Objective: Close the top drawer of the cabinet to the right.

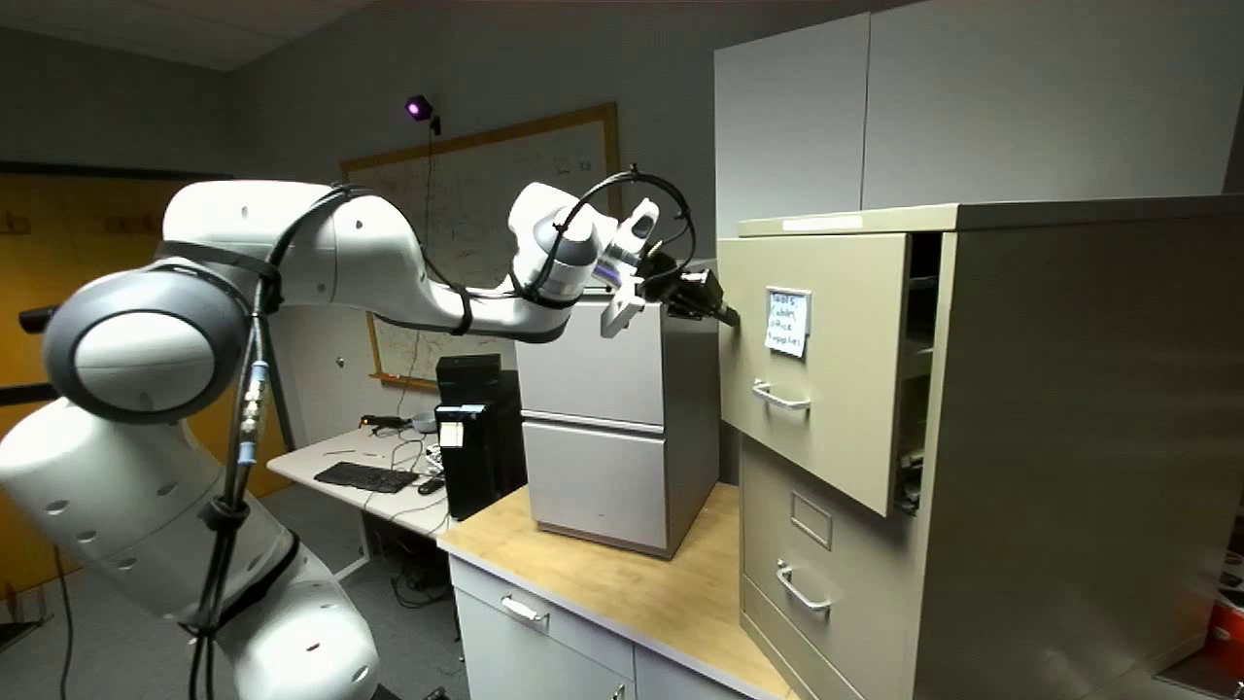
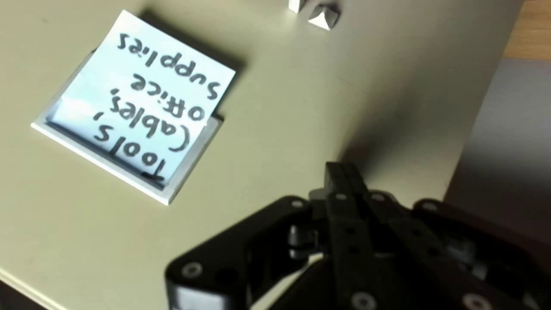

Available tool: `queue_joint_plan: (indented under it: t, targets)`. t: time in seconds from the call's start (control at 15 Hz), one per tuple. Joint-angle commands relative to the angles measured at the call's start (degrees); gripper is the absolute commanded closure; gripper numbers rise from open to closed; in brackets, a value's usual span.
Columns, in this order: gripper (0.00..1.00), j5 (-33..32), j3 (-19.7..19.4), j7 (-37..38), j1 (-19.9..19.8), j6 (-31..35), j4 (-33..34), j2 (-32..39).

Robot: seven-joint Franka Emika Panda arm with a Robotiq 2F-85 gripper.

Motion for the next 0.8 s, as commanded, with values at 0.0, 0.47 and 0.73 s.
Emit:
queue_joint_plan:
  t: [0.0, 0.47, 0.73]
  targets:
    - [1.0, 5.4, -2.8, -4.6, -0.2, 3.6, 9.9, 12.0]
    - [1.0, 16.0, -4.3, -13.1, -0.3, 2.0, 17.2, 18.2]
    - [1.0, 17.5, -4.4, -14.7, 0.2, 0.8, 16.3, 17.4]
